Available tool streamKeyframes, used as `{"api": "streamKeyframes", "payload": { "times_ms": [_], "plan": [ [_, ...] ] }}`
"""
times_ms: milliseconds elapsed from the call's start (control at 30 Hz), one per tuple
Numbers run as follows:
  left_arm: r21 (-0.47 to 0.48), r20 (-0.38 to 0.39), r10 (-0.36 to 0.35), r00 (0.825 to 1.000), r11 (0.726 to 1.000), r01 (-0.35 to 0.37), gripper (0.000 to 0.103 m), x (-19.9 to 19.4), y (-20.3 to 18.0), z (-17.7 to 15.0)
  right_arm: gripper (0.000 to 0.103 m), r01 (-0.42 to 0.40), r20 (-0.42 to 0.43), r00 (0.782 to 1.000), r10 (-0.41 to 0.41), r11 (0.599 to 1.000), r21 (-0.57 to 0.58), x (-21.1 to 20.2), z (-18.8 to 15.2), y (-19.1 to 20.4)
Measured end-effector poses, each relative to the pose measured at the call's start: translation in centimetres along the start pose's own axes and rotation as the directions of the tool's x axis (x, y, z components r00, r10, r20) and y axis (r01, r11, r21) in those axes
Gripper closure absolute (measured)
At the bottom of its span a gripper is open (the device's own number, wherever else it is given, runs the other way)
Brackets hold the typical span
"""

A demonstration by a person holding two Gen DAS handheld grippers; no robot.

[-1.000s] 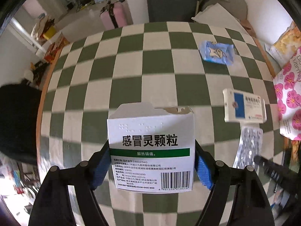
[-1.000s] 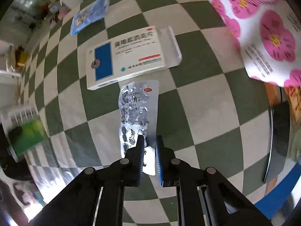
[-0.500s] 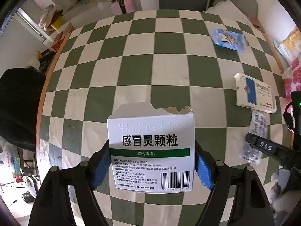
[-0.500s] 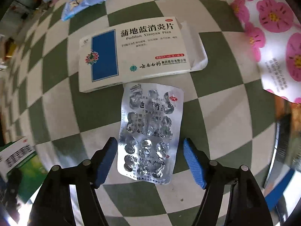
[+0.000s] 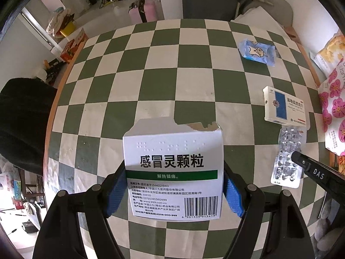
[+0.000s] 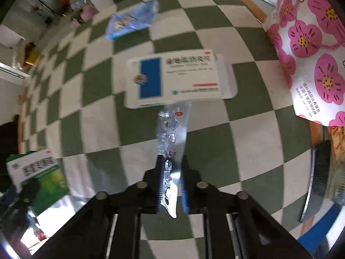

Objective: Collect trash
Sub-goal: 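Lift the blister pack and cold medicine box off the table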

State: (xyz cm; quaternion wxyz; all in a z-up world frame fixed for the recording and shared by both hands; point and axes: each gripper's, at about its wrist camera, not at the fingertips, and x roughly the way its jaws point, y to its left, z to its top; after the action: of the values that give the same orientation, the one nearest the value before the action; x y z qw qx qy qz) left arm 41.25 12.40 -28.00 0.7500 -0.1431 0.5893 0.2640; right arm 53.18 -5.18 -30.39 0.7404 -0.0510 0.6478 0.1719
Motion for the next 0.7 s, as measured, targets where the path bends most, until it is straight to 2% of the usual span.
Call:
{"api": "streamKeyframes", "payload": {
  "times_ms": [133,267,433,667,700],
  "plan": [
    [0.003,0.015,0.006,1.0,1.0,-0.006,0.026,-0.7,0.4,-0.4,0.097,-0.036,0.001,0.999,0.036,0.999,0.003,0.0,-0.5,0.9],
    [-0.011,0.035,0.007,0.999,1.0,-0.006,0.026,-1.7,1.3,-0.9,0.097,-0.061,0.011,0.998,0.061,0.998,0.003,-0.6,-0.5,0.2],
    [-0.019,0.069,-0.016,0.997,1.0,0.017,0.026,-3.3,2.6,-2.1,0.097,-0.08,0.052,0.995,0.082,0.996,-0.027,-3.8,-2.3,-0.2],
    [-0.001,0.119,-0.066,0.991,0.998,0.066,0.026,-7.3,5.7,-6.9,0.097,-0.105,0.134,0.984,0.114,0.992,-0.073,-9.4,-9.1,1.9],
    [0.006,0.127,-0.075,0.989,0.997,0.075,0.026,-7.9,6.2,-7.9,0.097,-0.125,0.114,0.985,0.132,0.99,-0.068,-10.0,-10.1,2.2]
  ]
}}
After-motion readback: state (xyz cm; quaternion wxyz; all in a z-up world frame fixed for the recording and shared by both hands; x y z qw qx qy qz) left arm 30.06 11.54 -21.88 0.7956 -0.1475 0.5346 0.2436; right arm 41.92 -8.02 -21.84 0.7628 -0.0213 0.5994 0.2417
